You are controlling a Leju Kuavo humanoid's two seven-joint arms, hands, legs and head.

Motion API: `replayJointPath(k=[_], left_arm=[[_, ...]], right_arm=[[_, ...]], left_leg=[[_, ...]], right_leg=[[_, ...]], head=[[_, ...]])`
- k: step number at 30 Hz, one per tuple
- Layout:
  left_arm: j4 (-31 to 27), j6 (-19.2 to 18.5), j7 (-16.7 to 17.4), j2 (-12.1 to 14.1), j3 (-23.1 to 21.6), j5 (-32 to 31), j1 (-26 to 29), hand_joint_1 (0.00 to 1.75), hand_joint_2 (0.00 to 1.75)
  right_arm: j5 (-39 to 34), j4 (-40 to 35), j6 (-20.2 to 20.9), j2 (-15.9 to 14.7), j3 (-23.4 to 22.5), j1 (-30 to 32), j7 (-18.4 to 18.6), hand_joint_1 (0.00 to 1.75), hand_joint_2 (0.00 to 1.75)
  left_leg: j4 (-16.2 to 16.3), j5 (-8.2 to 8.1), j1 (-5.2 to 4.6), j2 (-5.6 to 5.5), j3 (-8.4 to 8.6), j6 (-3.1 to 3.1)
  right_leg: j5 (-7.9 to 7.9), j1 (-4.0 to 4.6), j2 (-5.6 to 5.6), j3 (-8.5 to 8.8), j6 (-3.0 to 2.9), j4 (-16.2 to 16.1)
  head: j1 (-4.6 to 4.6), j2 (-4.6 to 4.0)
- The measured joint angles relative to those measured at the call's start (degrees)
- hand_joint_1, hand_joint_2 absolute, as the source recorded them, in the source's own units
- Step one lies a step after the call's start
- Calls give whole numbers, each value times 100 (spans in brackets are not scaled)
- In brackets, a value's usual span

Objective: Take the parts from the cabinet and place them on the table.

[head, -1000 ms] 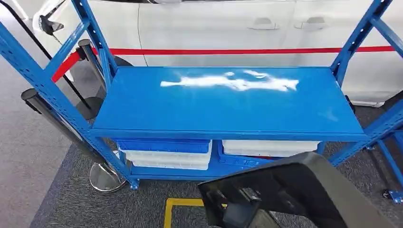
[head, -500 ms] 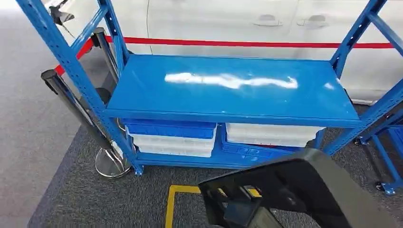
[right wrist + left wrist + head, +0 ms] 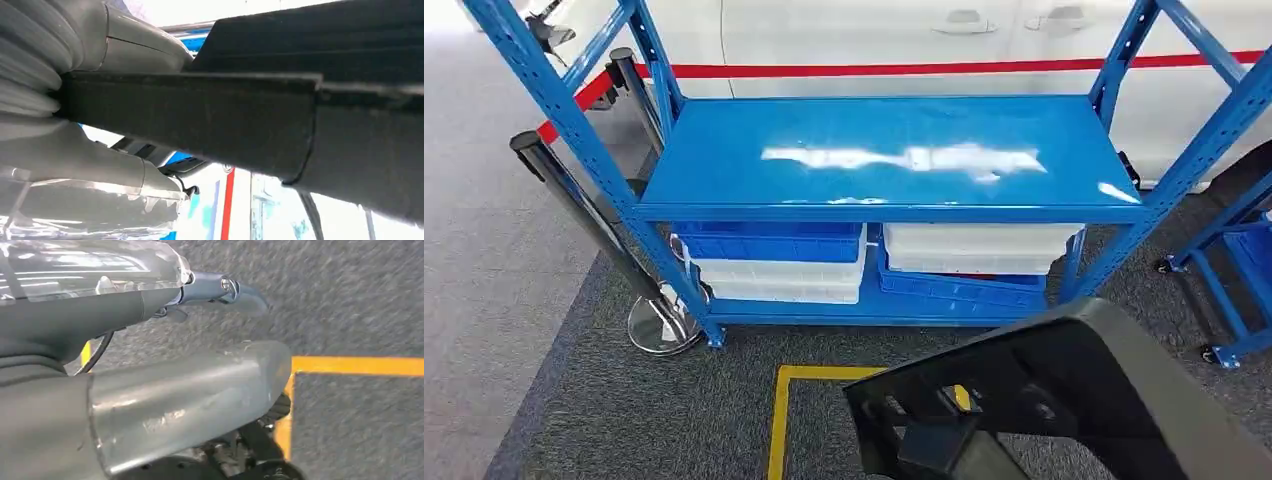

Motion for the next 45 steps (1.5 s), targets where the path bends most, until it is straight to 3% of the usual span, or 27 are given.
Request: replayJointPath(k=[2,4,6,8,9,12,13,14,16,18,20,21,22,23,24,27,28,30,32,33,35,37,38,42,43,44,45], left_arm=[[0,0,0,0,0,-13,-5,0,0],[0,0,0,2,-2,-20,-4,0,0],[0,0,0,2,-4,-28,-10,0,0],[-9,0,0,31,-9,-39,-40,0,0],[-11,0,-2,28,-9,-39,-48,0,0],[-11,-4,-2,35,-9,-70,-29,0,0],[-11,-11,-2,28,-9,-79,-38,0,0],[-11,-26,-4,28,-13,-83,-46,0,0],[-11,-46,-13,28,-13,-94,-35,0,0],[-11,-46,-22,28,-13,-90,-29,0,0],[-11,-48,-24,28,-13,-87,-29,0,0],[-11,-48,-24,26,-13,-87,-30,0,0],[-11,-48,-24,26,-13,-87,-35,0,0],[-13,-46,-26,33,-13,-87,-20,0,0],[-13,-48,-31,33,-13,-85,-18,0,0],[-13,-48,-33,33,-13,-85,-38,0,0],[-13,-48,-33,35,-15,-85,-43,0,0],[-13,-61,-35,26,-15,-85,-28,0,0],[-13,-76,-37,39,-15,-85,1,0,0],[-13,-81,-37,42,-15,-85,7,0,0],[-13,-85,-42,42,-15,-87,3,0,0],[-13,-87,-44,44,-15,-90,5,0,0],[-18,-89,-44,81,-15,-90,11,0,0],[-20,-109,-44,90,-15,-92,-5,0,0],[-20,-114,-44,72,-15,-92,-21,0,0],[-20,-118,-44,70,-15,-94,-29,0,0],[-20,-122,-46,70,-15,-92,-22,0,0]], right_arm=[[-4,0,-18,0,-4,2,0,175,175],[-4,0,-26,0,-9,7,9,175,175],[-4,0,-39,2,-9,10,9,175,175],[-4,0,-54,15,-11,17,9,175,175],[-4,0,-55,15,-15,18,9,175,175],[-4,-18,-66,20,-20,41,13,175,175],[-9,-31,-68,20,-31,54,13,175,175],[-22,-48,-63,20,-39,68,15,175,175],[-142,-46,40,20,-57,79,28,175,175],[-284,-46,175,20,-83,102,15,175,175],[-332,-46,214,20,-103,121,13,175,175],[-334,-46,225,20,-112,127,11,175,175],[-348,-48,227,20,-120,130,7,175,175],[-348,-48,232,22,-122,118,9,175,175],[-348,-48,238,26,-125,126,7,175,175],[-350,-48,238,33,-136,169,-2,175,175],[-350,-50,238,44,-138,180,-4,175,175],[-347,-50,238,59,-138,176,2,175,175],[-341,-50,238,63,-151,179,20,175,175],[-339,-48,238,66,-153,183,26,175,175],[-337,-48,238,70,-157,185,39,175,175],[-330,-48,238,81,-160,185,44,175,175],[-328,-48,238,90,-160,176,44,175,175],[-295,-55,238,105,-164,184,72,175,175],[-286,-79,238,105,-170,187,81,175,175],[-286,-83,236,105,-177,189,81,175,175],[-284,-92,238,105,-179,173,76,175,175]], left_leg=[[796,-394,0,0,-132,-24],[813,-134,-6,0,100,5],[30,243,-32,-4,734,79],[-990,-14,-95,-4,1407,223],[-1014,-3,-107,-3,1376,205],[-1112,164,-125,1,1290,304],[-1151,259,-83,55,1252,307],[-1168,318,-83,50,1169,363],[-1166,425,-83,86,1001,366],[-1140,519,-80,169,845,344],[-1081,581,-61,280,703,291],[-1041,593,-44,330,656,272],[-975,600,-46,365,642,237],[-930,598,-64,409,587,198],[-904,613,-75,451,573,158],[-881,657,-55,627,580,69],[-813,570,-21,481,537,19],[-208,85,-2,111,303,-6],[721,-320,-3,4,-50,-14],[942,-333,-5,0,-125,-4],[588,14,-20,-20,77,61],[-407,518,-51,-219,564,194],[-677,444,-39,-491,725,298],[-951,488,-106,-345,821,312],[-1157,557,-11,-237,908,314],[-1223,573,-36,-178,947,322],[-1230,586,-35,-100,946,339]], right_leg=[[142,47,-6,-186,-13,18],[260,75,-6,-377,-7,58],[355,101,-3,-538,6,114],[442,126,-11,-619,52,164],[494,91,-33,-614,97,151],[656,71,-38,-641,213,97],[525,45,0,-680,230,179],[168,51,29,-756,257,380],[-492,13,34,-970,318,1179],[-544,-20,32,-1070,368,1774],[-106,-68,10,-745,414,1522],[27,-85,-45,-418,428,1086],[23,-97,-231,-20,444,523],[-179,-42,-386,198,436,152],[-232,-11,-356,187,315,75],[-190,7,-202,96,155,60],[-149,-11,-160,86,92,42],[-102,-4,-64,35,18,44],[-71,35,60,-6,-25,51],[-65,54,129,-16,-30,59],[-62,89,271,-8,-33,75],[-63,118,410,20,-34,77],[-57,119,458,-13,-21,80],[37,8,715,-88,141,46],[-10,33,699,-80,163,82],[-114,57,395,-145,191,214],[-336,45,238,-344,221,565]], head=[[0,2],[-2,2],[-2,2],[5,2],[-2,2],[-17,2],[-26,2],[13,2],[44,0],[44,2],[46,2],[44,2],[48,2],[68,2],[52,2],[63,2],[57,2],[7,0],[0,2],[0,2],[0,2],[0,2],[46,2],[18,2],[22,2],[44,2],[92,2]])
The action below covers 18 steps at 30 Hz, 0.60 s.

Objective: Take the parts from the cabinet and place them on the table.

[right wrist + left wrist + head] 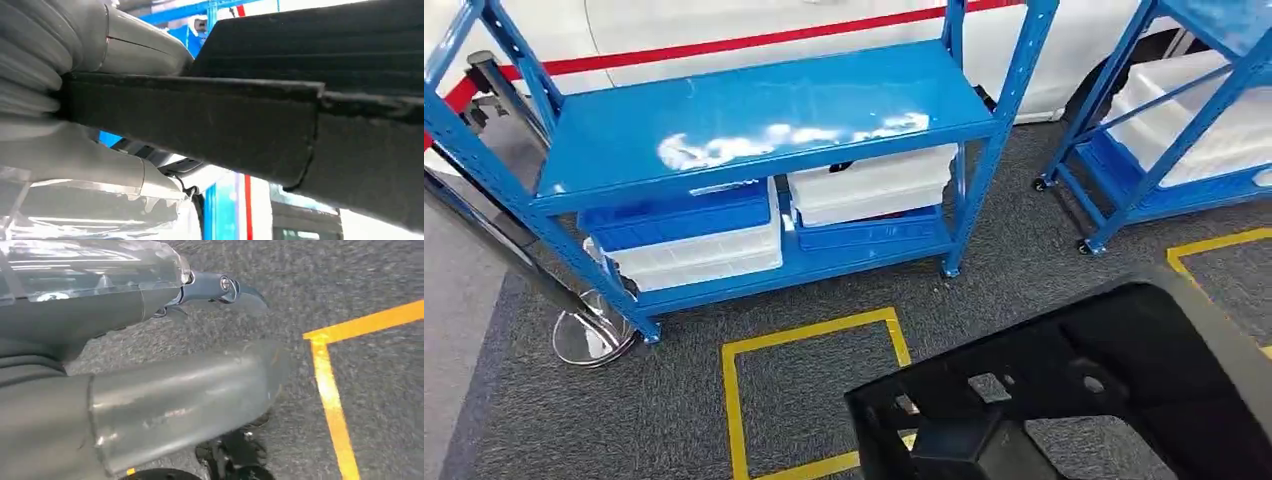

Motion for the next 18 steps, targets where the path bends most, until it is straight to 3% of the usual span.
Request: replayJointPath(k=[2,3,4,5,6,7,8,9,10,12,13,14,15,17,18], left_arm=[[0,-7,0,-2,0,0,16,0,0],[0,-11,2,-2,0,0,18,0,0],[0,-17,9,-2,0,0,16,0,0],[0,-31,15,-7,0,-2,10,0,0],[0,-41,15,-15,0,-2,3,0,0],[0,-48,15,-24,0,-4,-1,0,0],[0,-48,15,-22,0,-4,-1,0,0],[-2,-48,15,-13,0,-4,7,0,0],[-2,-50,15,-13,0,-4,-4,0,0],[-2,-55,15,-13,0,-4,-18,0,0],[-2,-63,15,-20,0,-4,-22,0,0],[0,-65,15,-22,0,-7,-21,0,0],[-2,-66,15,-22,0,-7,-11,0,0],[-2,-63,15,-17,0,-9,14,0,0],[-2,-63,15,-17,2,-13,23,0,0]], right_arm=[[0,2,0,-2,-2,12,18,175,175],[0,2,0,0,-7,21,18,175,175],[0,2,0,0,-11,21,18,175,175],[2,2,0,0,-13,23,18,175,175],[7,2,0,0,-15,23,18,175,175],[15,2,0,0,-17,23,20,175,175],[22,2,0,0,-17,8,22,175,175],[37,-2,0,2,-20,17,26,175,175],[42,-2,0,4,-20,22,28,175,175],[42,-2,0,4,-24,29,28,175,175],[42,-2,2,7,-22,32,28,175,175],[42,-2,0,13,-22,37,28,175,175],[44,-2,2,20,-22,29,28,175,175],[46,-2,0,22,-22,30,28,175,175],[55,0,0,22,-22,32,37,175,175]], left_leg=[[25,-18,-4,155,-30,-11],[52,-31,-1,240,-46,-14],[85,-44,5,313,-63,-32],[115,-64,15,378,-82,-58],[160,-93,29,442,-89,-90],[220,-127,40,492,-96,-129],[284,-161,42,538,-96,-176],[347,-224,-4,559,-122,-242],[342,-229,0,599,-105,-288],[327,-214,25,705,-52,-346],[350,-232,53,691,-58,-391],[456,-364,67,445,-100,-424],[772,-628,79,232,-224,-424],[1680,-1102,62,110,-614,-416],[2045,-1203,60,100,-774,-404]], right_leg=[[-348,-52,-120,-435,59,818],[-398,-76,-139,-598,91,1093],[-289,-107,-160,-609,121,1080],[-90,-134,-190,-486,146,838],[162,-158,-246,-245,171,389],[364,-167,-383,38,188,-103],[286,-148,-625,161,151,-382],[319,-127,-661,144,84,-375],[304,-94,-559,126,29,-331],[323,-83,-457,82,-49,-312],[370,-111,-391,83,-117,-341],[392,-112,-346,61,-149,-344],[414,-103,-288,33,-183,-344],[445,-62,-154,-17,-228,-338],[455,-38,-79,-37,-243,-334]], head=[[6,0],[2,0],[9,0],[4,0],[7,0],[4,0],[9,0],[9,0],[-26,0],[-24,0],[-28,0],[-35,0],[-44,0],[-48,0],[-50,0]])
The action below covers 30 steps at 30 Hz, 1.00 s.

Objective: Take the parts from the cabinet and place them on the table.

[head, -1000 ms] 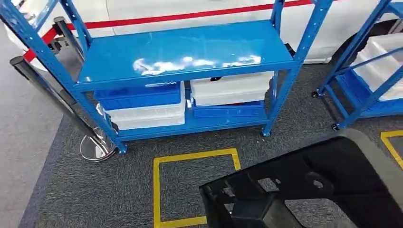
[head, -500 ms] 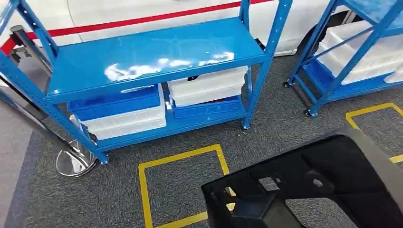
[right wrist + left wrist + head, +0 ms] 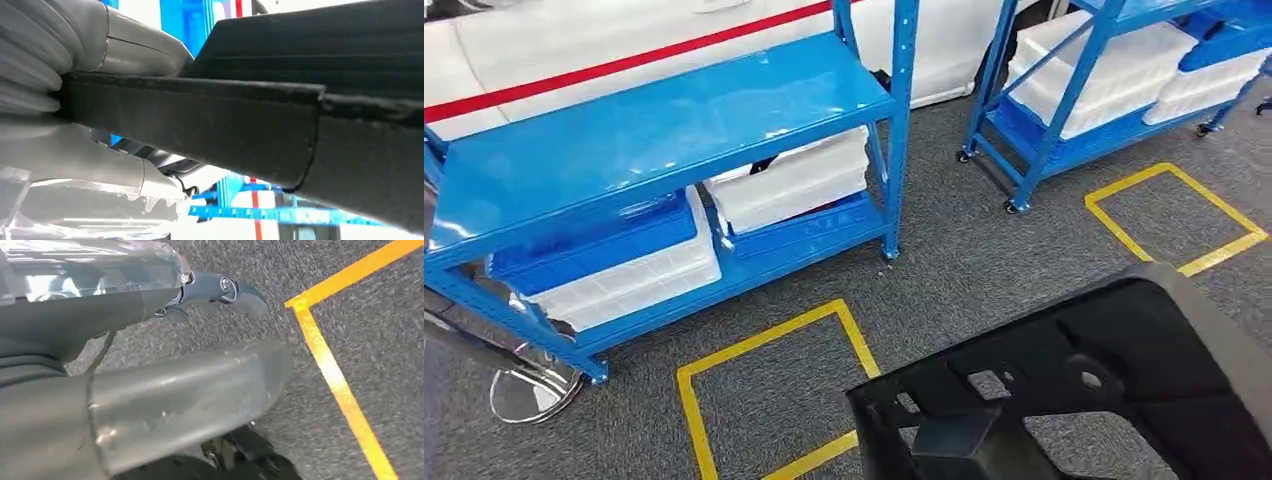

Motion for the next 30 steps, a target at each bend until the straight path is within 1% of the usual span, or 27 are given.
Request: replayJointPath(k=[1,2,3,4,5,6,7,8,10,11,12,13,14,15,16,17,18,19,20,21,22,23,25,26,27,28,30], left_arm=[[0,0,0,2,0,-11,3,0,0],[0,-2,0,0,-2,-11,0,0,0],[0,-2,0,0,0,-11,-4,0,0],[0,-2,0,0,-2,-13,-5,0,0],[0,-2,0,11,-2,-13,-1,0,0],[2,-9,0,44,0,-20,-4,0,0],[2,-18,-11,33,0,-26,1,0,0],[2,-17,-13,44,-2,-31,-2,0,0],[2,-15,-30,50,0,-63,-29,0,0],[2,-17,-35,48,0,-87,-42,0,0],[2,-15,-44,48,-2,-96,-39,0,0],[2,-17,-50,50,0,-96,-28,0,0],[2,-17,-52,50,0,-98,-17,0,0],[2,-18,-52,50,0,-98,-10,0,0],[2,-15,-61,50,0,-101,-11,0,0],[2,-15,-77,50,0,-105,-19,0,0],[2,-13,-92,50,0,-107,-28,0,0],[2,-15,-98,50,-2,-109,-37,0,0],[2,-15,-109,50,-2,-109,-47,0,0],[0,-13,-127,85,-2,-109,-48,0,0],[0,-9,-149,87,-2,-111,-46,0,0],[0,0,-153,90,-2,-114,-66,0,0],[0,2,-171,92,-2,-114,-94,0,0],[0,4,-175,98,-2,-114,-103,0,0],[0,4,-179,103,-2,-114,-106,0,0],[0,9,-181,112,-2,-114,-97,0,0],[0,18,-181,144,-2,-114,-70,0,0]], right_arm=[[0,0,2,0,0,3,0,175,175],[0,0,0,0,0,3,0,175,175],[2,0,0,0,0,3,0,175,175],[4,0,0,0,0,2,0,175,175],[9,0,0,2,2,-1,0,175,175],[17,2,-2,7,2,-9,0,175,175],[33,2,-4,9,2,-16,0,175,175],[44,2,-26,17,4,-16,2,175,175],[61,0,-48,17,2,-10,2,175,175],[83,0,-55,15,-2,-7,2,175,175],[90,0,-63,15,-7,-24,2,175,175],[94,0,-70,13,-5,-44,4,175,175],[101,7,-77,13,-7,-46,7,175,175],[103,15,-79,13,-7,-40,7,175,175],[100,20,-81,13,-11,-38,7,175,175],[100,22,-85,13,-13,-38,7,175,175],[100,24,-89,13,-13,-37,7,175,175],[100,24,-94,13,-15,-38,7,175,175],[103,24,-103,13,-15,-38,4,175,175],[105,31,-105,13,-15,-56,4,175,175],[107,26,-114,15,-15,-48,0,175,175],[109,26,-109,17,-20,-36,-9,175,175],[122,24,-101,17,-31,-17,-13,175,175],[127,13,-98,24,-33,-5,-15,175,175],[131,4,-101,35,-33,-1,-20,175,175],[144,0,-101,35,-33,-5,-20,175,175],[155,-2,-107,35,-42,22,-20,175,175]], left_leg=[[86,45,-3,-1,-35,18],[-101,216,-10,-11,57,55],[-520,479,-21,-41,259,108],[-1059,757,-49,-160,517,174],[-1513,886,-68,-413,710,261],[-1600,828,-58,-618,738,324],[-1652,842,-81,-569,747,322],[-1654,843,-109,-514,735,331],[-1778,926,-112,-375,796,362],[-1884,1007,-48,-256,840,342],[-1934,1029,-58,-214,844,375],[-1934,1042,-64,-118,824,394],[-1925,1041,-71,-21,808,393],[-1922,1038,-73,78,789,390],[-1913,1036,-72,173,774,386],[-1904,1029,-67,251,769,372],[-1888,1015,-60,325,763,349],[-1856,990,-48,390,758,312],[-1795,953,-48,445,774,260],[-1747,904,-90,486,746,196],[-1719,871,-85,526,765,155],[-1721,877,-83,561,784,118],[-1736,888,-55,673,834,54],[-1689,818,-21,566,814,18],[-1500,628,-14,299,740,6],[-1103,362,4,140,578,0],[-192,-46,-3,6,170,-6]], right_leg=[[7,22,70,-7,-9,4],[11,42,148,-5,-10,9],[15,62,231,3,-7,14],[19,79,308,19,-3,14],[28,72,362,23,3,13],[50,91,402,-5,36,28],[71,24,487,-44,73,29],[94,-2,546,-71,112,17],[156,6,689,-96,215,-40],[106,15,423,-117,194,63],[-89,48,165,-224,209,260],[-334,36,47,-408,238,623],[-558,15,-16,-616,264,1066],[-703,-10,-44,-789,295,1438],[-707,-34,-60,-852,327,1596],[-576,-63,-85,-764,354,1469],[-380,-89,-122,-558,375,1132],[-163,-114,-201,-248,394,622],[-37,-120,-425,69,405,130],[-156,-70,-585,100,322,56],[-119,-72,-505,86,259,44],[-119,-48,-443,59,223,50],[-87,-43,-332,29,141,31],[-48,-70,-272,38,86,4],[-30,-70,-222,16,57,0],[-14,-62,-164,-8,31,0],[4,-23,-23,-45,2,4]], head=[[4,-2],[2,0],[4,0],[2,0],[6,0],[59,0],[40,0],[31,-2],[26,0],[39,0],[59,-2],[68,0],[63,0],[66,0],[63,0],[68,0],[66,0],[68,0],[70,0],[63,0],[52,0],[11,0],[20,0],[15,0],[-7,0],[-18,0],[-31,0]])
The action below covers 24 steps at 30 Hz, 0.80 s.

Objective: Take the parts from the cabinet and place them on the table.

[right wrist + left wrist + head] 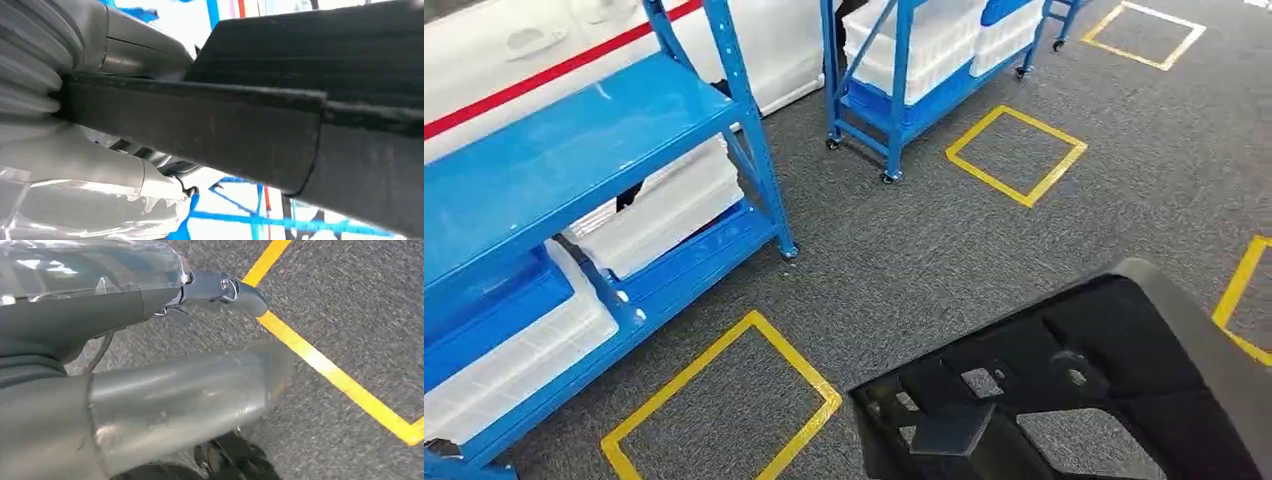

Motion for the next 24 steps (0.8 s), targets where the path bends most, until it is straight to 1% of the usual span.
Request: replayJointPath(k=[1,2,3,4,5,6,7,8,9,10,11,12,13,14,15,16,17,18,19,20,21,22,23,24], left_arm=[[0,0,2,13,0,0,13,0,0],[0,2,9,20,0,-2,18,0,0],[0,4,9,24,0,-2,16,0,0],[0,7,9,31,0,-7,12,0,0],[0,7,9,44,0,-22,14,0,0],[0,9,9,85,2,-41,16,0,0],[2,11,7,88,2,-50,26,0,0],[2,15,9,114,2,-55,29,0,0],[2,15,9,129,2,-57,20,0,0],[2,15,9,140,2,-61,7,0,0],[2,15,7,140,2,-61,-2,0,0],[2,15,4,138,2,-63,-9,0,0],[2,15,0,138,2,-66,-2,0,0],[2,15,2,138,2,-70,12,0,0],[2,15,2,138,2,-70,30,0,0],[2,15,2,138,2,-70,37,0,0],[2,15,2,138,2,-70,32,0,0],[2,15,0,138,2,-70,23,0,0],[2,15,-7,138,2,-70,14,0,0],[2,15,-9,138,2,-70,6,0,0],[2,9,-11,142,2,-70,2,0,0],[2,7,-11,158,4,-70,8,0,0],[2,0,-17,157,2,-70,-1,0,0],[2,-2,-15,157,2,-70,-18,0,0]], right_arm=[[17,0,-9,0,-7,19,0,175,175],[44,-2,-31,0,-18,43,0,175,175],[70,-11,-42,0,-26,62,0,175,175],[98,-29,-48,0,-28,73,0,175,175],[120,-57,-59,0,-28,79,0,175,175],[146,-83,-63,0,-30,79,0,175,175],[166,-96,-63,-2,-31,71,0,175,175],[175,-98,-70,2,-33,81,0,175,175],[175,-101,-70,0,-39,97,0,175,175],[175,-124,-74,2,-48,123,0,175,175],[175,-151,-79,2,-50,134,0,175,175],[175,-162,-79,0,-59,143,-2,175,175],[175,-179,-79,0,-66,128,-2,175,175],[175,-179,-79,-2,-70,127,0,175,175],[177,-177,-81,-2,-74,138,0,175,175],[177,-177,-81,-2,-76,142,0,175,175],[179,-177,-81,-2,-81,146,0,175,175],[199,-179,-85,-2,-85,152,0,175,175],[210,-179,-90,-2,-90,153,0,175,175],[219,-179,-98,-2,-94,153,0,175,175],[243,-186,-105,-2,-96,148,-2,175,175],[269,-192,-116,-2,-103,149,0,175,175],[278,-208,-125,0,-109,159,-2,175,175],[282,-227,-125,2,-120,169,-2,175,175]], left_leg=[[263,-26,-1,-10,-128,10],[228,74,-5,-17,-117,34],[-91,310,-11,-29,25,70],[-588,595,-20,-75,257,115],[-1096,847,-34,-227,492,164],[-1387,855,-46,-597,612,222],[-1503,860,-48,-663,617,246],[-1491,853,-80,-593,602,247],[-1492,851,-95,-539,605,263],[-1527,882,-112,-479,633,294],[-1679,971,-58,-391,665,318],[-1724,1010,-58,-286,706,336],[-1744,1027,-63,-198,698,369],[-1742,1026,-78,-94,685,369],[-1740,1023,-87,8,669,371],[-1734,1018,-89,104,646,368],[-1728,1014,-88,191,640,362],[-1715,1002,-81,266,640,344],[-1694,983,-71,341,643,316],[-1651,953,-63,402,644,277],[-1593,918,-66,453,670,234],[-1542,870,-106,494,640,187],[-1546,866,-103,520,653,157],[-1545,857,-90,569,674,124]], right_leg=[[9,21,77,-12,-13,5],[11,39,150,-13,-15,7],[14,55,236,-8,-15,11],[16,66,315,4,-15,18],[21,67,379,15,-8,21],[33,43,422,-11,10,21],[56,50,505,-45,49,49],[85,10,566,-82,94,46],[105,-18,642,-99,134,20],[139,-25,708,-103,186,-10],[146,9,734,-99,221,12],[26,33,402,-173,201,143],[-234,49,165,-342,205,474],[-476,46,53,-540,218,902],[-658,33,-1,-716,235,1298],[-746,16,-25,-838,257,1581],[-695,-5,-44,-831,273,1615],[-535,-29,-75,-678,294,1380],[-321,-52,-123,-396,310,928],[-133,-62,-250,-57,324,397],[-180,-52,-525,145,302,9],[-167,-18,-553,143,235,22],[-179,-4,-451,137,186,52],[-181,11,-409,116,155,53]], head=[[0,0],[4,0],[0,0],[4,0],[0,0],[19,-2],[26,0],[11,0],[9,0],[7,0],[20,0],[22,-2],[48,0],[50,0],[48,0],[48,0],[50,0],[50,0],[50,-2],[50,0],[55,0],[48,0],[9,0],[15,0]])
